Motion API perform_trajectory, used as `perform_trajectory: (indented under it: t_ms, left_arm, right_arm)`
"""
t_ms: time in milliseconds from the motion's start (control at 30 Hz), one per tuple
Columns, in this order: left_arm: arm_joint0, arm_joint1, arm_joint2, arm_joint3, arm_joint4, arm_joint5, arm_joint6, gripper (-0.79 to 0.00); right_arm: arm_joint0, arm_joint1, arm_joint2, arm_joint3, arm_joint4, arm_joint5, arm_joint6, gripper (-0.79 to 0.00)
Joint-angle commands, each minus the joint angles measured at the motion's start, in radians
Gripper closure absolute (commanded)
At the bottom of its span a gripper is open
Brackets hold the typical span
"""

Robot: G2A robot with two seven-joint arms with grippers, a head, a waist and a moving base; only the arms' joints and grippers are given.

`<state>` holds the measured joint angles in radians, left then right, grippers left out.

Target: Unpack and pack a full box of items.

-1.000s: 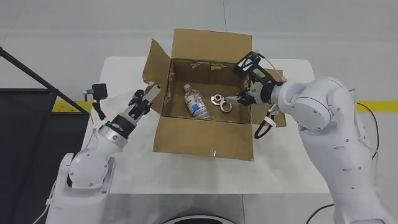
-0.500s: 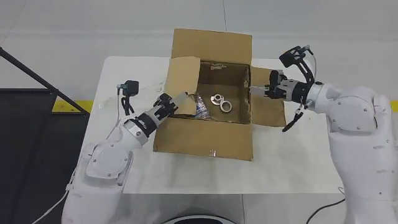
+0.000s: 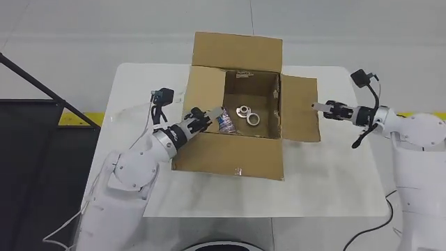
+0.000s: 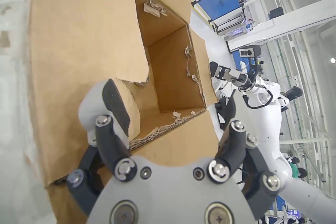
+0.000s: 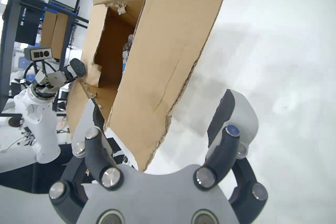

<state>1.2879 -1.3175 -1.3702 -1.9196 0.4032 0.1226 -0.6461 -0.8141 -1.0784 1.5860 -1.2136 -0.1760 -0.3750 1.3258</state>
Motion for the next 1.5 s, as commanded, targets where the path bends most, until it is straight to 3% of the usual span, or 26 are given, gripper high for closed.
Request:
perform_trajectory:
  t_ms: [0,267,600,733,933,1167,1467]
  left_arm:
    - [-0.001,0.001,0.002,-0.004,-0.001,0.003,0.005,-0.785]
    - [0.009,0.005,0.0,-0.027,-0.021,0.001,0.025,-0.785]
    - [0.029,0.012,-0.027,-0.04,-0.052,-0.012,0.053,-0.785]
    - [0.043,0.015,-0.075,-0.072,-0.109,-0.01,0.091,-0.785]
    - [0.098,0.024,-0.211,-0.124,-0.236,0.005,0.089,-0.785]
    - [0.193,0.05,-0.35,-0.112,-0.305,0.007,-0.142,-0.785]
    - [0.25,0.081,-0.37,-0.09,-0.358,-0.004,-0.479,-0.785]
  right_arm:
    - [0.021,-0.001,-0.024,0.048,0.051,-0.033,0.033,-0.785]
    - [0.076,0.004,-0.119,0.115,0.267,-0.07,0.049,-0.785]
    - [0.093,0.046,-0.202,-0.01,0.553,-0.067,0.053,-0.785]
    - [0.123,0.055,-0.284,-0.073,0.553,-0.08,0.039,-0.785]
    - [0.206,0.05,-0.446,-0.069,0.471,-0.113,0.007,-0.785]
    - [0.28,0.036,-0.586,-0.016,0.425,-0.175,-0.056,-0.785]
    - [0.319,0.035,-0.65,0.027,0.327,-0.259,-0.154,-0.785]
